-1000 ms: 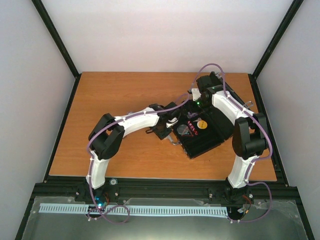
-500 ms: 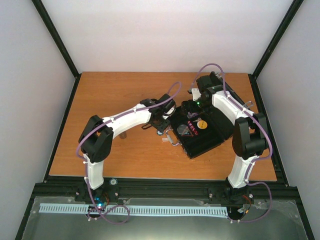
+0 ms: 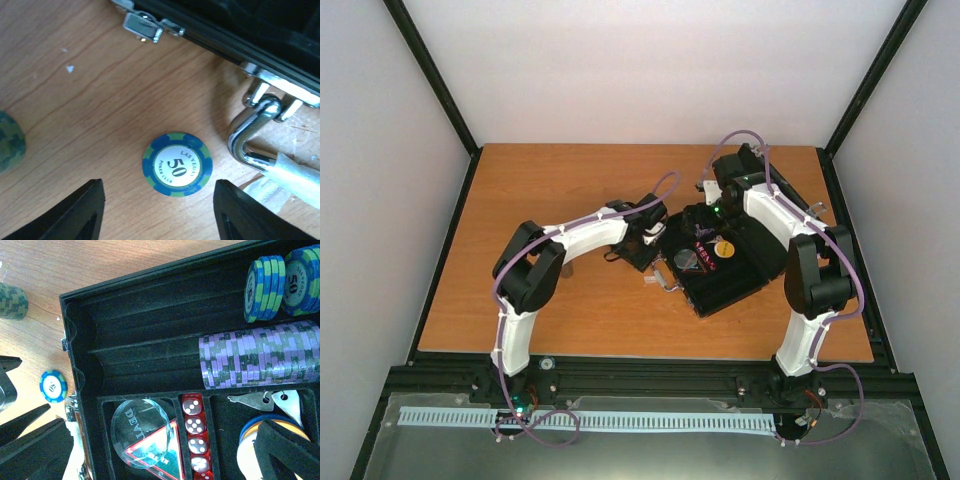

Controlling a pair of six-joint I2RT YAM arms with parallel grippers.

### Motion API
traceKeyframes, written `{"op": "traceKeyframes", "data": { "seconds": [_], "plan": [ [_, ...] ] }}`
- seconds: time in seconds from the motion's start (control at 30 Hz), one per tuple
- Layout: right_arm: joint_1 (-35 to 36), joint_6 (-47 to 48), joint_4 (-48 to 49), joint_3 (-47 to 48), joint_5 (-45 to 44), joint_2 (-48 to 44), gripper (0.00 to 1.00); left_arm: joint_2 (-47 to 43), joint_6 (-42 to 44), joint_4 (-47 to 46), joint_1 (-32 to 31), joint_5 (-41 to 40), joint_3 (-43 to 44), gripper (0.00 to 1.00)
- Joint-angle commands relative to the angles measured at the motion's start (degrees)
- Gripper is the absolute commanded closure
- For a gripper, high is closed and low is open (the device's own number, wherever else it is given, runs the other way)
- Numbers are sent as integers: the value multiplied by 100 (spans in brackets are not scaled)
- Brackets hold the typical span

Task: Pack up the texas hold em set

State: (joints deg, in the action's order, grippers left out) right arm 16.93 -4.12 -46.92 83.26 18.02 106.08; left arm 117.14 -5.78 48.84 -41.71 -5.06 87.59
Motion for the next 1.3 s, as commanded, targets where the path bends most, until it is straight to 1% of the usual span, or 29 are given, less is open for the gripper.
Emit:
{"op": "traceKeyframes", "data": {
  "seconds": [0.0, 0.03, 0.2, 0.47, 0.57, 0.7, 0.83, 0.87, 1.07, 1.17, 1.27],
  "plan": [
    [-46, 20, 47, -51, -20, -206, 0, 85, 216, -61, 28, 406, 35, 36],
    [-48, 23, 43, -53, -38, -203, 0, 125, 256, -36, 36, 477, 57, 34],
    [-49, 45, 33, -47, -70, -172, 0, 249, 369, 215, 34, 627, 217, 33],
    [-49, 34, 51, -37, -27, -123, 0, 503, 385, 384, 36, 422, 427, 31],
    [-49, 43, 49, -35, -27, -106, 0, 607, 417, 399, 34, 386, 539, 25],
    [-56, 43, 44, -31, -19, -105, 0, 713, 487, 484, 32, 383, 631, 23],
    [-49, 43, 42, -16, -14, -105, 0, 667, 549, 470, 32, 426, 480, 20],
    [-50, 43, 43, -14, -5, -98, 0, 656, 566, 469, 32, 433, 451, 22],
    [-54, 25, 42, 30, 52, -62, 0, 662, 593, 421, 41, 456, 425, 42],
    [-49, 42, 34, 29, 35, -70, 0, 672, 604, 411, 43, 433, 437, 48],
    [-49, 43, 37, -4, 22, -83, 0, 638, 613, 385, 53, 346, 411, 59]
  ]
}}
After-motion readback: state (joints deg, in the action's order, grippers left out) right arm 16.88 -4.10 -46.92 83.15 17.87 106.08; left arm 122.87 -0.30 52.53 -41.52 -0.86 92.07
